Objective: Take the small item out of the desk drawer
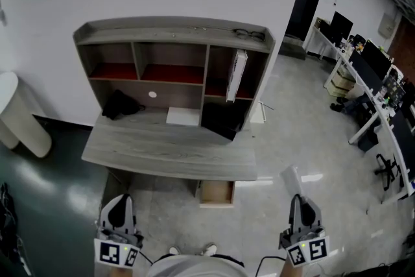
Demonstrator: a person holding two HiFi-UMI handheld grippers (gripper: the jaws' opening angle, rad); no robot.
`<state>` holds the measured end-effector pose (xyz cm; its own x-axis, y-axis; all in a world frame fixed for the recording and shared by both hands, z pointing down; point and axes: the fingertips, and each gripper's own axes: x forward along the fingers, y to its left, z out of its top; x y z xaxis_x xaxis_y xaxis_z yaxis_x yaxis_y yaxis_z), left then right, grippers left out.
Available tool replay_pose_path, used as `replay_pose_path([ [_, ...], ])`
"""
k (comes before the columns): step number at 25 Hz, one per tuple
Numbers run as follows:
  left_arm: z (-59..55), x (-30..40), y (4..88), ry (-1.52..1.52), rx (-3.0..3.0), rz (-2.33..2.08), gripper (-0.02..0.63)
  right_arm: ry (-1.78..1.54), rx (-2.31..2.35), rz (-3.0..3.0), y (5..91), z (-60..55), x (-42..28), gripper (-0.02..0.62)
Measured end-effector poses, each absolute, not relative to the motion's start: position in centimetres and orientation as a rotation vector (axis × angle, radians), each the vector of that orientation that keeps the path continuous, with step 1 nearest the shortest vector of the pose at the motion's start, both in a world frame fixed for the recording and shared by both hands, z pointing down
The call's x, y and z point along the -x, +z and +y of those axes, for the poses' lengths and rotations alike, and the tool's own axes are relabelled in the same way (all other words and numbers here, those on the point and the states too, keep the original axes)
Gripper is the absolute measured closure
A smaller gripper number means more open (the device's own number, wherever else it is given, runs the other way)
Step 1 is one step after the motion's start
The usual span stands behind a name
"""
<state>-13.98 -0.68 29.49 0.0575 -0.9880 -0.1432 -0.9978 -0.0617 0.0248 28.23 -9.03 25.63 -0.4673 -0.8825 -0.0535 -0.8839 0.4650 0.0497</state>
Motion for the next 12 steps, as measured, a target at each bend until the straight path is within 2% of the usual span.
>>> replay_pose_path([
  [12,-0.5,15.8,27.8,0.185,2.236,2.034,0.589,0.153,1.604,2.673,25.0,-8.1,-24.9,0.568],
])
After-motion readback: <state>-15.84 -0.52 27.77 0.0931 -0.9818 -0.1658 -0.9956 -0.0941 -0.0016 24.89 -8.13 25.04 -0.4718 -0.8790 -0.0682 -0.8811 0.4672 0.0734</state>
